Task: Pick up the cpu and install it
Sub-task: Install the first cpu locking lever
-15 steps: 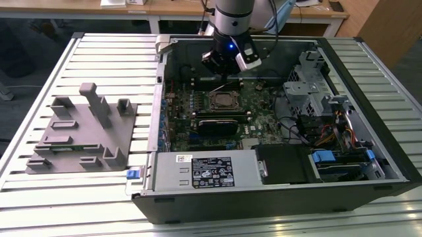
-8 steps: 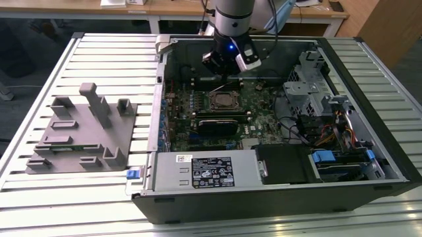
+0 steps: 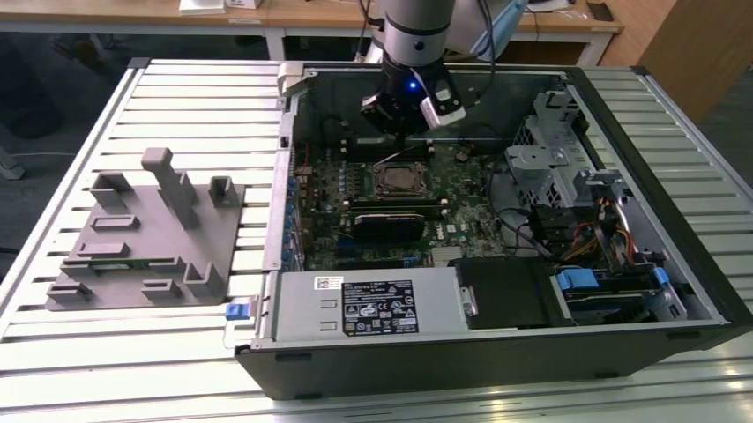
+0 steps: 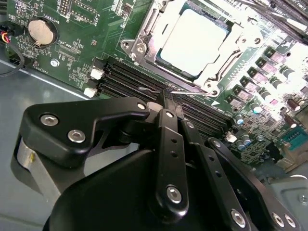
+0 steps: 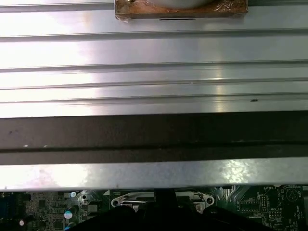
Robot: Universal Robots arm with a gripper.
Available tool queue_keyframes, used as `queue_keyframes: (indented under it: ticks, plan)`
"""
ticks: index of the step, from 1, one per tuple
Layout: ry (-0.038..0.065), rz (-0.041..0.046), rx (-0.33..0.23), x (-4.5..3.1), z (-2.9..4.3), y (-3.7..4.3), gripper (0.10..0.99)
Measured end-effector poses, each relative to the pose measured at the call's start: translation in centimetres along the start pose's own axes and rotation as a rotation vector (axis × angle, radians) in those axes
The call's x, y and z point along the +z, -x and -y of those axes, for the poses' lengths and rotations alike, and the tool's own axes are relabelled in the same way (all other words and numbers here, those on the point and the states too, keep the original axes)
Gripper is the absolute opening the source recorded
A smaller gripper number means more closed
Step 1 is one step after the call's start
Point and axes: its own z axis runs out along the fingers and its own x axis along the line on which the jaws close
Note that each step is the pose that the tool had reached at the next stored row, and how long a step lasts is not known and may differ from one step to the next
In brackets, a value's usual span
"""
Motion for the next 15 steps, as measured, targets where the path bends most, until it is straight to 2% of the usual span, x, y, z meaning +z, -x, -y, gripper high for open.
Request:
queue_keyframes:
  ticks: [15]
  plan:
    - [0.0,-0.0004,0.0,0.34,-0.13,0.8,0.106]
